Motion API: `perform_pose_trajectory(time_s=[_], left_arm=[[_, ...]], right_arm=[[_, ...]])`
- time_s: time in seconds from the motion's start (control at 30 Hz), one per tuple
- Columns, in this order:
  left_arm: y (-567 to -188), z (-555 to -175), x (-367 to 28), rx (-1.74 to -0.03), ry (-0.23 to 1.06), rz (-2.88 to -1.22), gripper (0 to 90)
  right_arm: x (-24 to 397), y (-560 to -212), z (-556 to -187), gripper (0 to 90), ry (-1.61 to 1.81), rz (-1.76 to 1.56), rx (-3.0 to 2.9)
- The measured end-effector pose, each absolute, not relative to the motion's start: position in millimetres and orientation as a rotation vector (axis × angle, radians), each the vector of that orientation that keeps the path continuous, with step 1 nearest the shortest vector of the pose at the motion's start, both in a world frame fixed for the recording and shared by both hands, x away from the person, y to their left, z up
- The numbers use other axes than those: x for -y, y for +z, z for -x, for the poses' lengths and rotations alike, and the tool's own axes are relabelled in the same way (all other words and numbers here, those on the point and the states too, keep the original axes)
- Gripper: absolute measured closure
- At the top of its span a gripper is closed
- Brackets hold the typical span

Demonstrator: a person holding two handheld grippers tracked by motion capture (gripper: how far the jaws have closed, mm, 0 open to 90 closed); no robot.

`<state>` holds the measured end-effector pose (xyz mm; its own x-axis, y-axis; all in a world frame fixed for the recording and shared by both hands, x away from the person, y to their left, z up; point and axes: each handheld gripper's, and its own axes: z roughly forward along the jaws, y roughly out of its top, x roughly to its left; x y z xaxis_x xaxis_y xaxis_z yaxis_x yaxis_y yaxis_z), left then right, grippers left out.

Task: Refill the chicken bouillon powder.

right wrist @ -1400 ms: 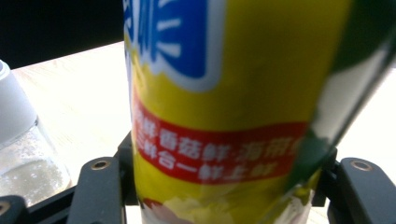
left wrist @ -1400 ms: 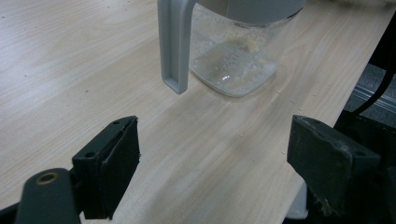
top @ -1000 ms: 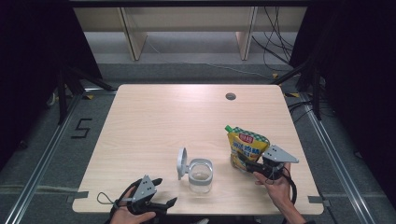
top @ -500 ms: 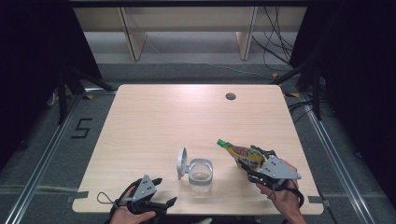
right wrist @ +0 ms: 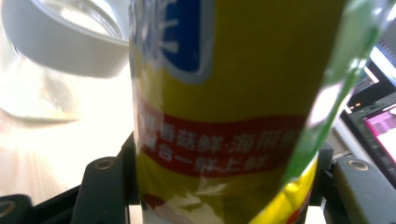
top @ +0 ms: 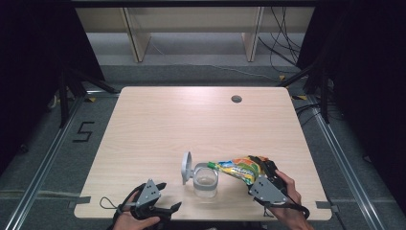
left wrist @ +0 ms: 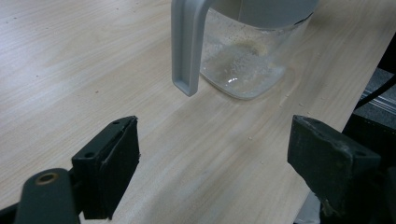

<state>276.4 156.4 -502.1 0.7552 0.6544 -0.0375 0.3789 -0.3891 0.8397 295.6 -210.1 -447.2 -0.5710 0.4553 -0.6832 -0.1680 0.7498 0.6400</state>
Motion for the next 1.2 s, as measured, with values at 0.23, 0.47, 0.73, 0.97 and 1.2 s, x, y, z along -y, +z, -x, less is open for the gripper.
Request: perform_pose_trajectory(time_s=[0.23,0.47,0.73,0.97,1.2], left_arm=[[-502,-276,-156,-0.780,0.366,-2.023,16.5],[-503,-278,-156,-0.754,0.375,-2.029,16.5],[-504,-277,-155,-0.771,0.371,-2.025,16.5],[-503,-277,-156,-0.764,0.370,-2.024,16.5],[-503,-277,-157,-0.756,0.389,-2.047,16.5]], right_arm=[[203,-445,-293,39.6,0.687,-0.094,-1.982],[191,-454,-287,41.0,0.470,0.067,-1.919],[191,-449,-287,41.2,0.363,0.165,-1.857],[191,-447,-287,41.2,0.305,0.238,-1.816],[185,-447,-283,41.3,0.220,0.343,-1.742]])
